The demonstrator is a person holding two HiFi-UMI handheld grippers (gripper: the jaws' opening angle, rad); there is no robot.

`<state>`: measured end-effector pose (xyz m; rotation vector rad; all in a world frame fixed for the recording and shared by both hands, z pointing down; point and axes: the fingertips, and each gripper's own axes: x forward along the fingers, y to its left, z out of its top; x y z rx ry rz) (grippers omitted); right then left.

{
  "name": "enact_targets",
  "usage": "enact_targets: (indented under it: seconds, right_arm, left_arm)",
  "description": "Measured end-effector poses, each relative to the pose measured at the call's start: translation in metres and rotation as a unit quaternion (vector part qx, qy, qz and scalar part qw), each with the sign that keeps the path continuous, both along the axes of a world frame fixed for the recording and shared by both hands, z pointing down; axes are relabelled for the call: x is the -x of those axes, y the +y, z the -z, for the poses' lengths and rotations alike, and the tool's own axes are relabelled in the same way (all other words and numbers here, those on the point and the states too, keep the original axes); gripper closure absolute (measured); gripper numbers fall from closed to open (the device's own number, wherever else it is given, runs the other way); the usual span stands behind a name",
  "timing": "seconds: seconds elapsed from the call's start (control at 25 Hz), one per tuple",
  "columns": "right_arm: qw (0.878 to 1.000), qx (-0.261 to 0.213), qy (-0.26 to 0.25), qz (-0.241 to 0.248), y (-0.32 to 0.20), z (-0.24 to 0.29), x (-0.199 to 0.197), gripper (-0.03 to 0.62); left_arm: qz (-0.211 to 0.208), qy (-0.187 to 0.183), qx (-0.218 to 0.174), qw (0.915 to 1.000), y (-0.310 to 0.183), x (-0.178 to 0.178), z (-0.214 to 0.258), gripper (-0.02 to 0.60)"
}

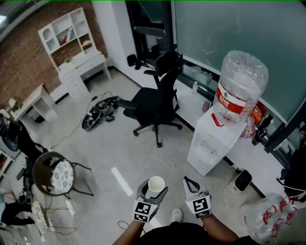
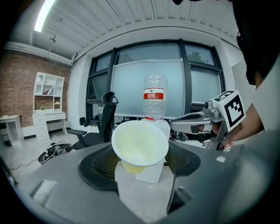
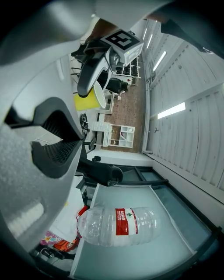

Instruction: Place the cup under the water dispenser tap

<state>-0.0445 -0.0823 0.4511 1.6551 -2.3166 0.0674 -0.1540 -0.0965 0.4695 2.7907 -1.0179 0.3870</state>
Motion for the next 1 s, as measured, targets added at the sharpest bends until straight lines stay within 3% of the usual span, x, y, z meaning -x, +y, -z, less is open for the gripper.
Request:
enact_targets:
  seconds: [0.44,0.72,1.0]
  right_arm:
    - [1.000,-0.006,0.002,-0.017,-0.028,-0.003,-0.040,0.591]
    - [0.999,0.001,0.006,-0.054,-0.031,-0.010,-0.063,0.591]
    - [0.990,0.018,-0.010,-0.136,-0.051,-0.022,-0.095,0.590]
  left_arm:
    - [0.003,0.007,0.010,0.9999,-0.030,-0.029,-0.008,0.232]
    - [-0.032,0.005,0.008,0.9994,-0.049,-0.051,-0.011,0.232]
    - [-0.100,-0.006,0.025,0.9946,-0.083,-0.080,-0.026,0.232]
